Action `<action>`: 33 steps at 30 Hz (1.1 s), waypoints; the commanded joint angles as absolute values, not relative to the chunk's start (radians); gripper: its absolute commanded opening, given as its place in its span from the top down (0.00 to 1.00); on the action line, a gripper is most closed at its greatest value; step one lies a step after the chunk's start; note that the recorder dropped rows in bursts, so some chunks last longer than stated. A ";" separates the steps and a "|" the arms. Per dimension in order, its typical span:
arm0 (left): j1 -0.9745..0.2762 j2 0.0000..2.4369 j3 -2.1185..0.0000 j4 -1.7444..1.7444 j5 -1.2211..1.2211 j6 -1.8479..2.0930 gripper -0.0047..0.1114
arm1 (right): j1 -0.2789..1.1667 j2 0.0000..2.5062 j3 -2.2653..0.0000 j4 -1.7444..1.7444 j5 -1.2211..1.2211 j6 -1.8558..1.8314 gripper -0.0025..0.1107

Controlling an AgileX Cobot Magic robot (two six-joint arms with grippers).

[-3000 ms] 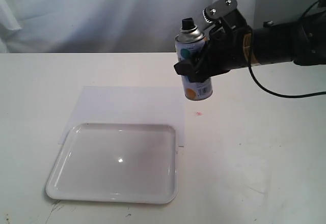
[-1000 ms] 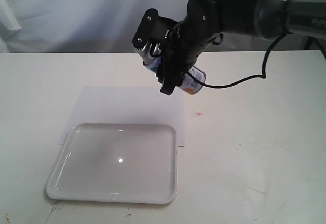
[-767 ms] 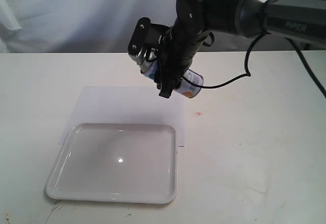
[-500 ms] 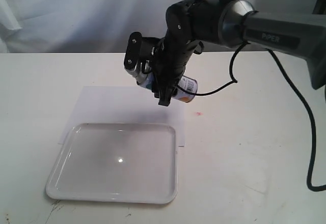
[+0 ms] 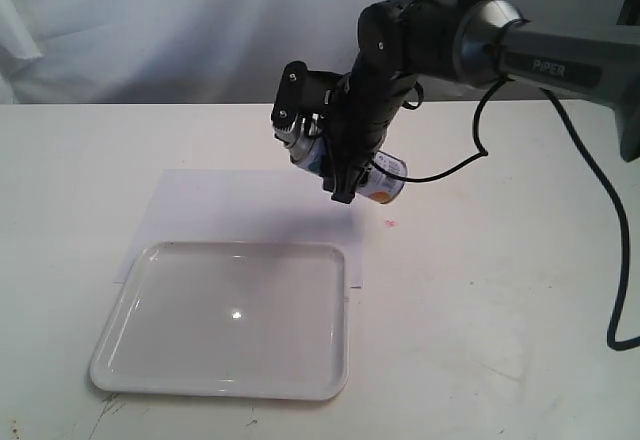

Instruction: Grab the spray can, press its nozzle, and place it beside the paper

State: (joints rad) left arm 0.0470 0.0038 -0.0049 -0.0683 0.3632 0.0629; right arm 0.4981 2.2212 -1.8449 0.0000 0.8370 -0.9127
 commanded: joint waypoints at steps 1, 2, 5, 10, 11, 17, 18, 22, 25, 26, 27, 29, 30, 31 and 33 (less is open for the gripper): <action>0.041 0.000 0.000 -0.068 0.356 0.061 0.96 | 0.494 2.210 -1.857 0.063 0.823 -0.920 0.98; 0.041 0.000 0.000 -0.068 0.356 0.061 0.96 | 0.494 2.210 -1.857 0.077 0.823 -0.920 0.98; 0.041 0.000 0.000 -0.063 0.355 0.061 0.96 | 0.494 2.210 -1.857 0.095 0.824 -0.954 0.98; 0.041 0.000 0.000 -0.046 0.254 0.061 0.96 | 0.494 2.210 -1.857 0.095 0.819 -0.961 0.98; 0.041 0.000 0.000 -0.046 0.222 0.061 0.96 | 0.494 2.212 -1.857 0.095 0.817 -0.963 0.98; 0.041 0.000 0.000 -0.041 0.055 0.061 0.96 | 0.494 2.212 -1.857 0.093 0.796 -0.984 0.98; 0.041 0.000 0.000 -0.041 0.045 0.061 0.96 | 0.494 2.212 -1.857 0.091 0.796 -0.984 0.98; 0.041 0.000 0.000 -0.041 0.012 0.061 0.96 | 0.494 2.212 -1.857 0.091 0.802 -0.984 0.98; 0.041 0.000 0.000 -0.043 -0.011 0.057 0.96 | 0.494 2.212 -1.857 0.091 0.813 -0.984 0.98; 0.041 0.000 0.000 -0.054 -0.030 0.043 0.96 | 0.494 2.212 -1.857 0.091 0.816 -0.984 0.98; 0.041 0.000 0.000 -0.073 -0.049 0.018 0.96 | 0.494 2.212 -1.857 0.091 0.816 -0.984 0.98; 0.041 0.000 0.000 -0.131 -0.086 -0.006 0.96 | 0.494 2.212 -1.857 0.089 0.813 -0.986 0.98; 0.041 0.000 0.000 -0.178 -0.098 -0.005 0.96 | 0.494 2.212 -1.857 0.084 0.809 -0.986 0.98; 0.041 0.000 0.000 -0.229 -0.115 -0.005 0.96 | 0.494 2.212 -1.857 0.072 0.807 -0.986 0.98; 0.041 0.000 0.000 -0.310 -0.146 0.000 0.96 | 0.494 2.212 -1.857 0.056 0.805 -0.986 0.98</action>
State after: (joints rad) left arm 0.0470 0.0038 -0.0049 -0.1888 -0.0856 0.0119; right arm 0.4981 2.2212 -1.8449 0.0775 0.8304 -0.9762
